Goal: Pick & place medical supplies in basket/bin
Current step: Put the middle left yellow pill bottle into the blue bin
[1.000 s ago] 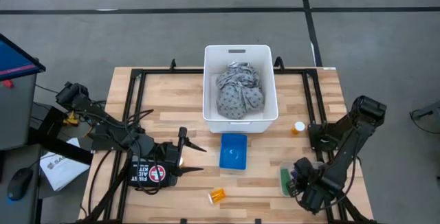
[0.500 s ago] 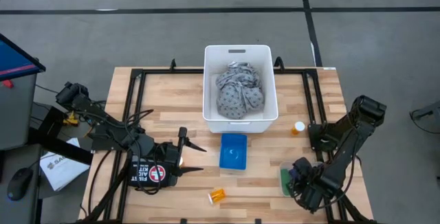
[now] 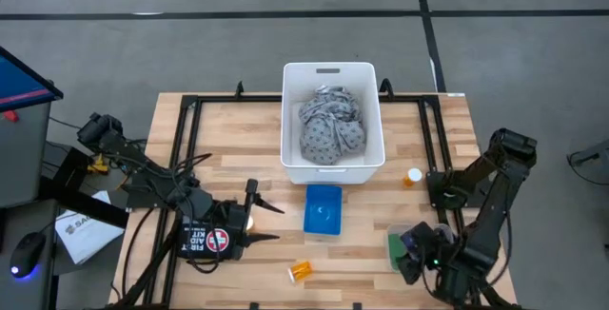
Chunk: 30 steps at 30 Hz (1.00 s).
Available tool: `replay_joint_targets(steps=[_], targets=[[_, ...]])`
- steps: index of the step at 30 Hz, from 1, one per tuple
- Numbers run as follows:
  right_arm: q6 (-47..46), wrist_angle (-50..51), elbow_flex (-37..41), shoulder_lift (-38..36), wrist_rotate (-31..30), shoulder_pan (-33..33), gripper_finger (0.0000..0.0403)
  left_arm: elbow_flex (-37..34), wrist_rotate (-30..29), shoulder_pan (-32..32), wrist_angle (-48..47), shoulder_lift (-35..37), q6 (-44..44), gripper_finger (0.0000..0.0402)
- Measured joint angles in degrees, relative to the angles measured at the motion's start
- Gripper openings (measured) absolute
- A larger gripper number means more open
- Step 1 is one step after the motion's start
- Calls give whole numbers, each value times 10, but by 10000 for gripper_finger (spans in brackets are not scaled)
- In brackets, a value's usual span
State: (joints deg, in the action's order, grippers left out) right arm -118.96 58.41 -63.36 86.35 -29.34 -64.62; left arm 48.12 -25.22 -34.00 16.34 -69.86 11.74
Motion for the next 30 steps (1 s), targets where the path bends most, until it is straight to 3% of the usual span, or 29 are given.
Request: replay_joint_targets(steps=[8,14,23,30], targets=[[94,-87,-1,1,-147,-33,260,0,-7,-35,-12,0,27,259],[220,-165,-1,2,-188,-23,260,0,-160,-40,-62,1,-5,276],[305,-228,-1,2,-188,-12,260,0,-166,-40,-337,9,-281,345],[309,-231,-1,2,-188,-11,260,0,-111,-38,-529,10,-502,350]])
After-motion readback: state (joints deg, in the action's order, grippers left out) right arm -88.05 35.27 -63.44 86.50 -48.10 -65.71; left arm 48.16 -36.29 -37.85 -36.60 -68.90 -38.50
